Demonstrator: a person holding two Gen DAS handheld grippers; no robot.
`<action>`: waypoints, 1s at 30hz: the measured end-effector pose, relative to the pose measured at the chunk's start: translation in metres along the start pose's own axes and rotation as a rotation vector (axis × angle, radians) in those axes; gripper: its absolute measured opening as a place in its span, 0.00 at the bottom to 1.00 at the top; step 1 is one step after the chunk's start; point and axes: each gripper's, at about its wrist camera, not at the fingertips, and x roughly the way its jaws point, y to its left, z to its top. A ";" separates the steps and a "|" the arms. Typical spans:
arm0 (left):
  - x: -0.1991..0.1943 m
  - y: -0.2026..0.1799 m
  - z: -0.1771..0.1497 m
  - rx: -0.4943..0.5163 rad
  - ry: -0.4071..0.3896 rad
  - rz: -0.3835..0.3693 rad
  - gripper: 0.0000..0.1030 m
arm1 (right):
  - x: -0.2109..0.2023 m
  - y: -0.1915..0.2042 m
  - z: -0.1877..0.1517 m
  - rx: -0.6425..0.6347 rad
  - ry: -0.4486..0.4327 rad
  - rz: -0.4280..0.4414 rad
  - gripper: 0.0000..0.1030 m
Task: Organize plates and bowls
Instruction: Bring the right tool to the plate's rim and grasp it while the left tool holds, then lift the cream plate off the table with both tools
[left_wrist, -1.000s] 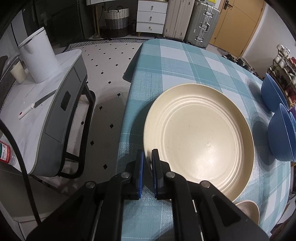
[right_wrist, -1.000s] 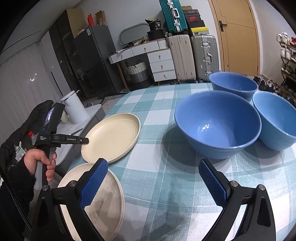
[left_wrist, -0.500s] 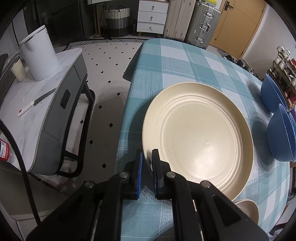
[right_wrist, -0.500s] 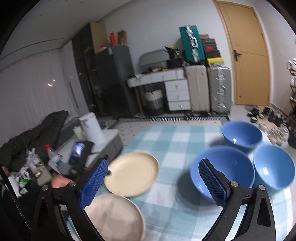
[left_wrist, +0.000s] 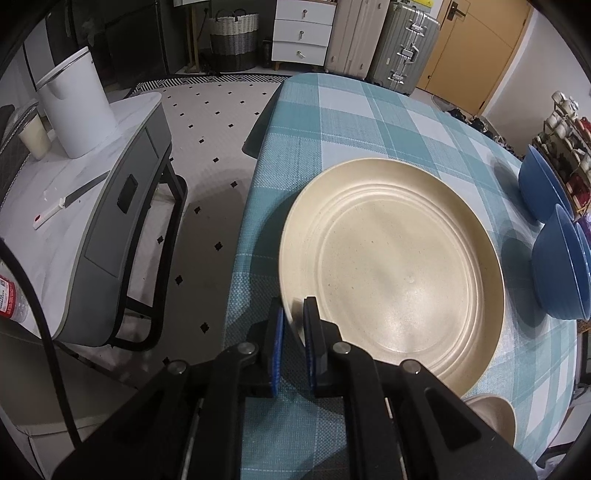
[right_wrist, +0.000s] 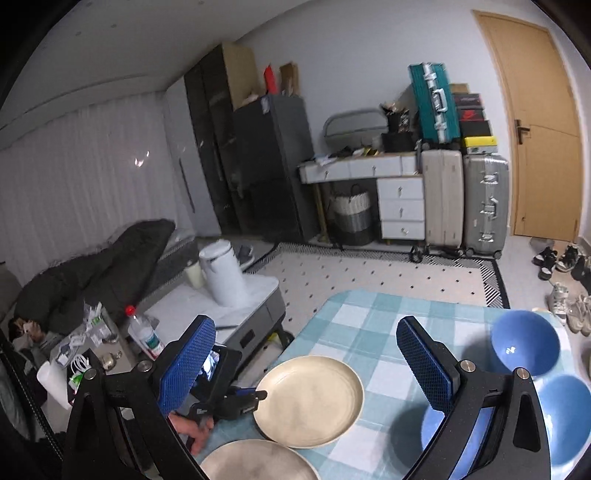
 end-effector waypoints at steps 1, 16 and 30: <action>0.000 0.002 0.000 -0.005 0.000 -0.007 0.08 | 0.010 0.001 0.004 -0.009 0.018 -0.017 0.97; 0.003 0.006 -0.001 -0.034 0.009 -0.051 0.15 | 0.190 -0.029 -0.032 0.044 0.461 -0.027 0.97; 0.005 0.010 -0.004 -0.071 0.000 -0.075 0.18 | 0.267 -0.068 -0.112 0.029 0.692 -0.156 0.65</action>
